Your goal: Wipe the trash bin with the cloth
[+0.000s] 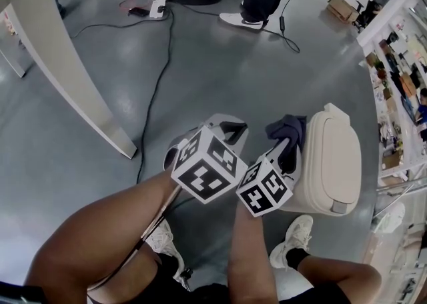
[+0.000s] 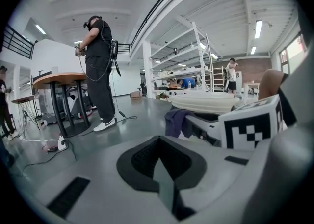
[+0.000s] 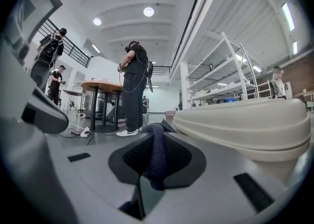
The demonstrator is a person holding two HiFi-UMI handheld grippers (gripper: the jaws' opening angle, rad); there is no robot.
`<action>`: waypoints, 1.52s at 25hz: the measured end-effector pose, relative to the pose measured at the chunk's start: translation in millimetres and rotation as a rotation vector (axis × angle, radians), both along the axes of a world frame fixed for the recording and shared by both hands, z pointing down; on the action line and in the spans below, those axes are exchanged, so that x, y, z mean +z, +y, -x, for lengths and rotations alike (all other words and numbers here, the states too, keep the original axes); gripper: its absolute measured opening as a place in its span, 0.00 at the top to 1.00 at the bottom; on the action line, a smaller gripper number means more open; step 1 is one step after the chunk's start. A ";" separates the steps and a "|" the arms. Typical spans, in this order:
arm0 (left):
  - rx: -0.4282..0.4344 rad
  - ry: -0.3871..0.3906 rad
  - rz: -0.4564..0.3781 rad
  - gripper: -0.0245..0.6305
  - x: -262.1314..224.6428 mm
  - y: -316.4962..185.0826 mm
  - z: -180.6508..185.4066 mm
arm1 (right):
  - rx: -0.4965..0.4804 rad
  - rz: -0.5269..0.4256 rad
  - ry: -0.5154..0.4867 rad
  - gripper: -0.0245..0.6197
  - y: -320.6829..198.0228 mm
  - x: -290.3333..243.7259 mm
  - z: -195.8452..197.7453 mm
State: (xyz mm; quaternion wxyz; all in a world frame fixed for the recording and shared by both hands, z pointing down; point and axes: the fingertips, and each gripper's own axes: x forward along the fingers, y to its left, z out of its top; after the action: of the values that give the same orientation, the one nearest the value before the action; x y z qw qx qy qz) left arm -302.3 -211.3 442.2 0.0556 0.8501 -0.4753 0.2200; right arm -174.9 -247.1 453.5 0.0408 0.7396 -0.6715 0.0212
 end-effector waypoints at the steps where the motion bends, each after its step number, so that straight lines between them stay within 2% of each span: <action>1: -0.001 0.001 0.001 0.96 0.2 0.3 0.5 | 0.007 0.004 -0.006 0.88 -0.9 0.4 -1.7; 10: -0.003 0.007 0.001 0.96 -0.4 -1.3 0.0 | 0.036 0.066 -0.011 0.88 -18.9 23.4 -14.4; 22: 0.008 -0.053 0.020 0.96 15.4 -2.0 -3.9 | 0.005 0.219 -0.019 0.88 -24.7 98.2 -19.3; 32: 0.035 -0.070 0.058 0.96 30.2 -2.8 -19.4 | 0.000 0.345 -0.017 0.88 -25.4 167.2 -22.7; 38: 0.016 -0.022 0.093 0.96 33.4 -7.2 -19.7 | -0.017 0.411 -0.007 0.88 -34.1 203.4 -17.6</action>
State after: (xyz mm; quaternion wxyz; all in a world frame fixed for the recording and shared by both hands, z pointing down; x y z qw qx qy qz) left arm -282.6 -218.5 475.6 0.0880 0.8478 -0.4583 0.2518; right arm -157.3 -281.2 656.8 0.1890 0.7098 -0.6594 0.1600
